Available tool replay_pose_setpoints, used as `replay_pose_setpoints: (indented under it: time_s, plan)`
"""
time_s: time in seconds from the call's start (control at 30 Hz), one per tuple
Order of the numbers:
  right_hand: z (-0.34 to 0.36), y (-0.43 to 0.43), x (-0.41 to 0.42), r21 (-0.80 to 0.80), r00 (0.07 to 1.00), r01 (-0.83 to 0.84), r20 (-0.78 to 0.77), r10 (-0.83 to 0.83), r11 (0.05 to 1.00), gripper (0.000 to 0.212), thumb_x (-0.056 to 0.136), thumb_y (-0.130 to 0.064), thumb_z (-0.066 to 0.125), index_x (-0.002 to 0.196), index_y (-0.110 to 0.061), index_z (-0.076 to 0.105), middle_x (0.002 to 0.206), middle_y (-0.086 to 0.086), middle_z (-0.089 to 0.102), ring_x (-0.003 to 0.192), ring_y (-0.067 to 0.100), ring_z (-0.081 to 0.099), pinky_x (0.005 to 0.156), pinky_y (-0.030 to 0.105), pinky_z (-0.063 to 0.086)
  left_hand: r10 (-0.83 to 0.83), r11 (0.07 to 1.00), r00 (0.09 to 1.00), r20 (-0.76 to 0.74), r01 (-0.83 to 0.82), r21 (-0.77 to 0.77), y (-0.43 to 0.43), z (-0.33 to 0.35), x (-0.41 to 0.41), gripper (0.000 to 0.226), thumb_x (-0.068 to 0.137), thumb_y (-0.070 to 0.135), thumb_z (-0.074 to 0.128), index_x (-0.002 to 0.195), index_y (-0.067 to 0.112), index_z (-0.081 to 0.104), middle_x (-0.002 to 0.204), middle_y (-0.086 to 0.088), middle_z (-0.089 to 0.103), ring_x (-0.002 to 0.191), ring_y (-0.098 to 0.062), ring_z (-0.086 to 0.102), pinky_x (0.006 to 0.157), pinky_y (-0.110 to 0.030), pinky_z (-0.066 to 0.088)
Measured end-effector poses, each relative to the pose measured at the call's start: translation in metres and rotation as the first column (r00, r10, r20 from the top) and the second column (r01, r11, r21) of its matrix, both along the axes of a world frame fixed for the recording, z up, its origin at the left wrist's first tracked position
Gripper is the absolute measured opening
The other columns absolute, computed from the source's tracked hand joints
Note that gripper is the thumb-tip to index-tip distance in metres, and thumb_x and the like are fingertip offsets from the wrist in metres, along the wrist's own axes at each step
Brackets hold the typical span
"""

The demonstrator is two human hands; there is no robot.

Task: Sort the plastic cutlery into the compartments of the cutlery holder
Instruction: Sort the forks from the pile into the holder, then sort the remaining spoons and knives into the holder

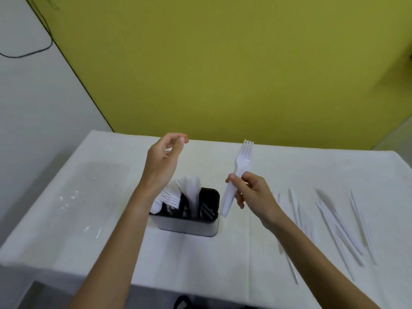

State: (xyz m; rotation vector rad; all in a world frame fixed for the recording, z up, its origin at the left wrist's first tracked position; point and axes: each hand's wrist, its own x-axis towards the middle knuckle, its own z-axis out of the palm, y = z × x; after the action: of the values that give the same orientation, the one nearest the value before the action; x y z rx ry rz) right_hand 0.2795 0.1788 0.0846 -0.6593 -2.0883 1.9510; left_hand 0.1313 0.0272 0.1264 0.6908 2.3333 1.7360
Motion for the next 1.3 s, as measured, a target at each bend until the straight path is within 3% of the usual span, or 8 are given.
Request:
replay_pose_setpoints:
  time_s: [0.2,0.37,0.47,0.53,0.77,0.87,1.03,1.3]
  plan:
    - [-0.013,-0.065,-0.026,-0.025,0.998,0.049,-0.030,-0.049,0.998,0.033,0.092,-0.025,0.060,0.087,0.008,0.064,0.053,0.003,0.056,0.047,0.014,0.053,0.051,0.028,0.047,0.106,0.994,0.987,0.120,-0.105,-0.010,-0.062,-0.025,-0.031,0.030,0.103,0.025,0.037,0.105,0.013,0.064,0.108,0.003,0.069,0.109,-0.011,0.059,0.086,-0.016,0.042]
    - [-0.025,-0.099,-0.036,-0.085,0.981,0.193,-0.014,-0.195,0.978,0.033,0.089,-0.026,0.064,0.085,0.006,0.066,0.055,0.006,0.060,0.051,0.015,0.059,0.055,0.027,0.052,0.089,0.993,0.914,0.397,-0.113,0.038,-0.083,-0.056,-0.043,0.040,0.104,0.037,0.028,0.099,0.020,0.064,0.106,0.003,0.071,0.108,-0.017,0.062,0.086,-0.027,0.045]
    - [-0.030,-0.110,-0.042,-0.059,0.956,0.290,-0.023,-0.292,0.955,0.027,0.089,-0.025,0.065,0.083,0.001,0.067,0.064,0.014,0.064,0.055,0.015,0.063,0.055,0.022,0.052,0.053,0.992,0.848,0.528,-0.106,0.070,-0.088,-0.075,-0.041,0.045,0.103,0.043,0.027,0.100,0.020,0.066,0.107,0.002,0.073,0.112,-0.020,0.062,0.098,-0.035,0.044]
    - [-0.033,-0.118,-0.043,-0.013,0.942,0.334,-0.036,-0.334,0.942,0.023,0.089,-0.023,0.066,0.083,-0.001,0.068,0.061,0.004,0.065,0.055,0.012,0.064,0.056,0.023,0.054,0.033,0.994,0.822,0.569,-0.089,0.071,-0.088,-0.085,-0.036,0.049,0.102,0.045,0.026,0.099,0.020,0.067,0.107,0.000,0.073,0.112,-0.022,0.062,0.103,-0.040,0.042]
    - [-0.037,-0.140,-0.044,0.219,0.893,0.446,-0.177,-0.414,0.868,0.021,0.085,-0.020,0.070,0.070,-0.006,0.065,0.061,-0.006,0.062,0.057,0.010,0.062,0.057,0.024,0.050,0.005,0.979,0.778,0.628,-0.131,0.155,-0.084,-0.094,-0.025,0.053,0.103,0.043,0.023,0.098,0.014,0.067,0.099,-0.002,0.071,0.096,-0.019,0.064,0.079,-0.029,0.047]
    - [-0.039,-0.144,-0.045,0.255,0.867,0.493,-0.220,-0.447,0.832,0.021,0.085,-0.017,0.070,0.069,-0.006,0.063,0.063,-0.003,0.061,0.057,0.009,0.059,0.056,0.014,0.044,-0.001,0.979,0.776,0.631,-0.127,0.157,-0.085,-0.097,-0.024,0.054,0.102,0.045,0.023,0.097,0.015,0.068,0.098,-0.002,0.072,0.095,-0.018,0.065,0.081,-0.030,0.047]
    - [-0.045,-0.149,-0.047,0.202,0.811,0.581,-0.224,-0.541,0.788,0.027,0.086,-0.019,0.069,0.067,-0.002,0.061,0.060,0.008,0.059,0.056,0.019,0.056,0.054,0.020,0.043,-0.012,0.981,0.778,0.628,-0.112,0.157,-0.087,-0.102,-0.023,0.053,0.102,0.047,0.023,0.096,0.018,0.068,0.097,-0.002,0.073,0.098,-0.021,0.065,0.090,-0.034,0.046]
    - [-0.064,-0.163,-0.047,0.601,0.920,0.377,-0.159,-0.357,0.704,0.024,0.080,-0.025,0.076,0.071,-0.009,0.061,0.069,-0.001,0.052,0.068,0.015,0.047,0.061,0.017,0.037,-0.034,0.984,0.781,0.623,-0.083,0.157,-0.087,-0.102,-0.025,0.054,0.103,0.045,0.021,0.095,0.018,0.068,0.097,-0.002,0.072,0.096,-0.018,0.065,0.086,-0.031,0.047]
